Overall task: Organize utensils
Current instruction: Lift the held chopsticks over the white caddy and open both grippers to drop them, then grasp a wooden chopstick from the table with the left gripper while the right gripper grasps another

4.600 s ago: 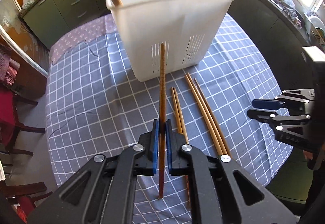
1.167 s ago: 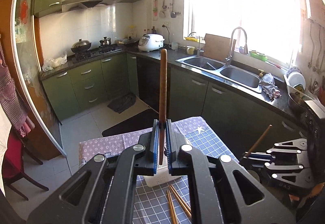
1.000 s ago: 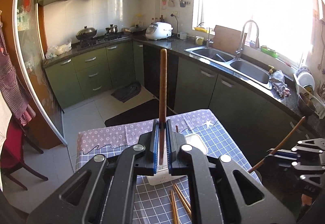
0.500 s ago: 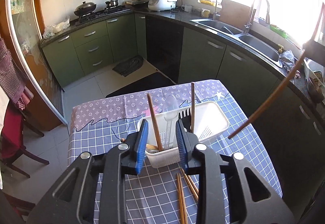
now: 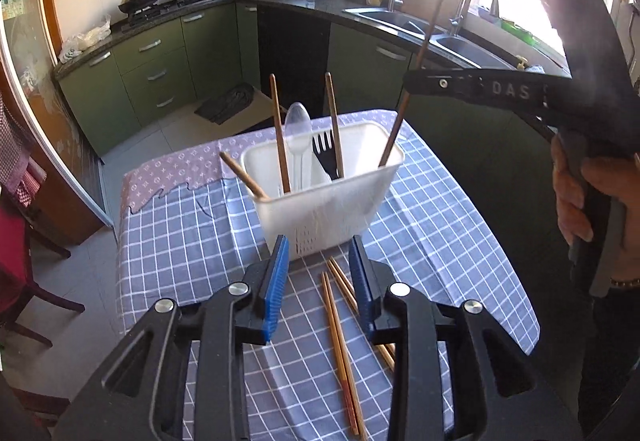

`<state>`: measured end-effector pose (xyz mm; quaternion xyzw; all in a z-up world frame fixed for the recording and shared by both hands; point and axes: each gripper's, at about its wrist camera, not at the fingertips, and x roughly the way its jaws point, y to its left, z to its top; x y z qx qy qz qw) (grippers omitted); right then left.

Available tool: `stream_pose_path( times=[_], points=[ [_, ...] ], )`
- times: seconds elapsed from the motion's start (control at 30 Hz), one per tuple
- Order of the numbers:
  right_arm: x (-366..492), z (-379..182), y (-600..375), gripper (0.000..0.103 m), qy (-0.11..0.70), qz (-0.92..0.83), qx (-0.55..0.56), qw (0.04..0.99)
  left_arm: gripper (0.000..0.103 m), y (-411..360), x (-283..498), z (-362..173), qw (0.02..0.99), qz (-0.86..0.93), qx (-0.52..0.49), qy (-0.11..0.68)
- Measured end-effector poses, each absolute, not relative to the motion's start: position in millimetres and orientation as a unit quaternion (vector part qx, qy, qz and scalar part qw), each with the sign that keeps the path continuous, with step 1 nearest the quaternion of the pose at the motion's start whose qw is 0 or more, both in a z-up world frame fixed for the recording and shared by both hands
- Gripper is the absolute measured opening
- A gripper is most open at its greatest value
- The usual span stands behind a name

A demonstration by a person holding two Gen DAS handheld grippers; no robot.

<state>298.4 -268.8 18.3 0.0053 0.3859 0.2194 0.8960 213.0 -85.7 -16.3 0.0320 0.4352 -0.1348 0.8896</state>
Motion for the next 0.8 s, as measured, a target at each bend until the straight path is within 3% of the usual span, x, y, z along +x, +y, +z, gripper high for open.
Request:
stream_pose_path(
  times=[0.43,0.8],
  points=[
    [247.4,26.8,-291.5,0.008,0.359,0.236,-0.008,0.903,0.030,-95.0,212.2,-76.0,0.852,-0.134,0.061,0.503],
    [223.4,-74.4,-317.7,0.008,0.455,0.240,-0.016,0.857,0.030,-111.6,225.5,-157.0,0.790,-0.115,0.073,0.598]
  ],
)
